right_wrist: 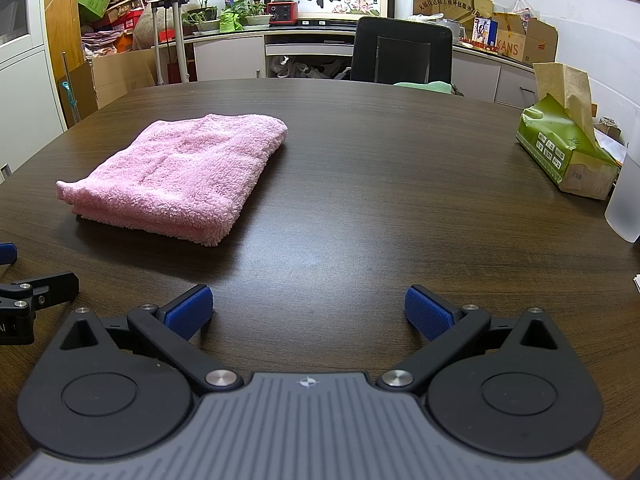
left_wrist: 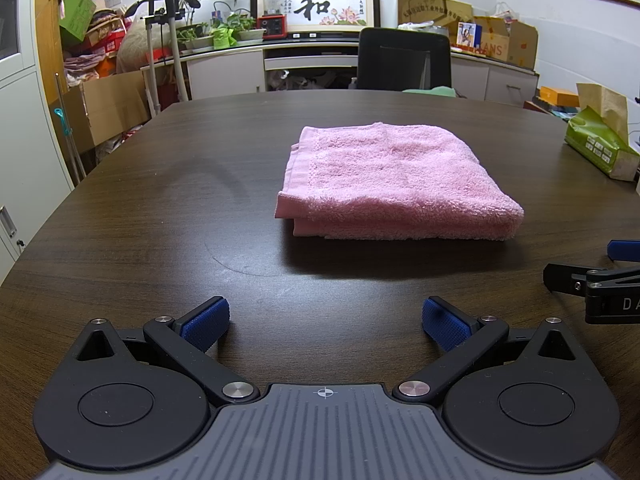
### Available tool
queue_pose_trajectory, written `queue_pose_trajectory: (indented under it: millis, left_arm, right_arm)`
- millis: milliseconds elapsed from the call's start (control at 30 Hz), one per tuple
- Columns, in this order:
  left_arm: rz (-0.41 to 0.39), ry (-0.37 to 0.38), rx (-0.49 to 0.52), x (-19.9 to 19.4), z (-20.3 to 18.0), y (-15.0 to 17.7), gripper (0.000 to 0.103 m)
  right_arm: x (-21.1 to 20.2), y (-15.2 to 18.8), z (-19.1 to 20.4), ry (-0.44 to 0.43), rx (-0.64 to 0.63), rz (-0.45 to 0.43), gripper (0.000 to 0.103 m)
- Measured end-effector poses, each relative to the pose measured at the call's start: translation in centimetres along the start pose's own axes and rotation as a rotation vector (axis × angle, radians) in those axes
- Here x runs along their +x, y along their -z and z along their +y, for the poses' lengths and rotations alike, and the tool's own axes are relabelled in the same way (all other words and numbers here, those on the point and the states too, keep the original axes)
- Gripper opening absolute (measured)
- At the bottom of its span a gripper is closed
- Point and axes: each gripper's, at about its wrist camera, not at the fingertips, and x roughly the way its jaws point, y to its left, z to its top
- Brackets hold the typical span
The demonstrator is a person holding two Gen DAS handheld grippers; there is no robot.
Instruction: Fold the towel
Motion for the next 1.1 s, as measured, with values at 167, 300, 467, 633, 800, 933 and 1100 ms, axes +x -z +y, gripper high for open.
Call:
queue_pose_trajectory:
  millis: [167,300,467,633,800,933,1100]
  left_arm:
    - [0.000,0.000,0.000,0.10,0.02,0.10,0.103]
    - [0.000,0.000,0.000,0.11,0.02,0.05,0.103]
    - [0.000,0.000,0.000,0.10,0.02,0.00,0.103]
    - [0.000,0.001,-0.001,0.22,0.00,0.09,0.103]
    - [-0.002,0.006,0.001,0.21,0.25,0.23,0.103]
    - [-0.004,0.004,0.001,0.02,0.28,0.24,0.103]
    - [-0.013,-0.025,0.000,0.11,0.94,0.12,0.103]
  right_arm:
    - [0.04,0.04,-0.03,0.000,0.000,0.000,0.103]
    - [0.08,0.05,-0.04,0.000,0.000,0.000,0.103]
    - [0.12,0.04,-0.05,0.000,0.000,0.000,0.103]
    - [0.07,0.03,0.09,0.002,0.001,0.000,0.103]
    - [0.10,-0.01,0.13,0.002,0.001,0.000,0.103]
    - [0.10,-0.01,0.13,0.002,0.001,0.000,0.103]
    - [0.09,-0.01,0.13,0.002,0.001,0.000,0.103]
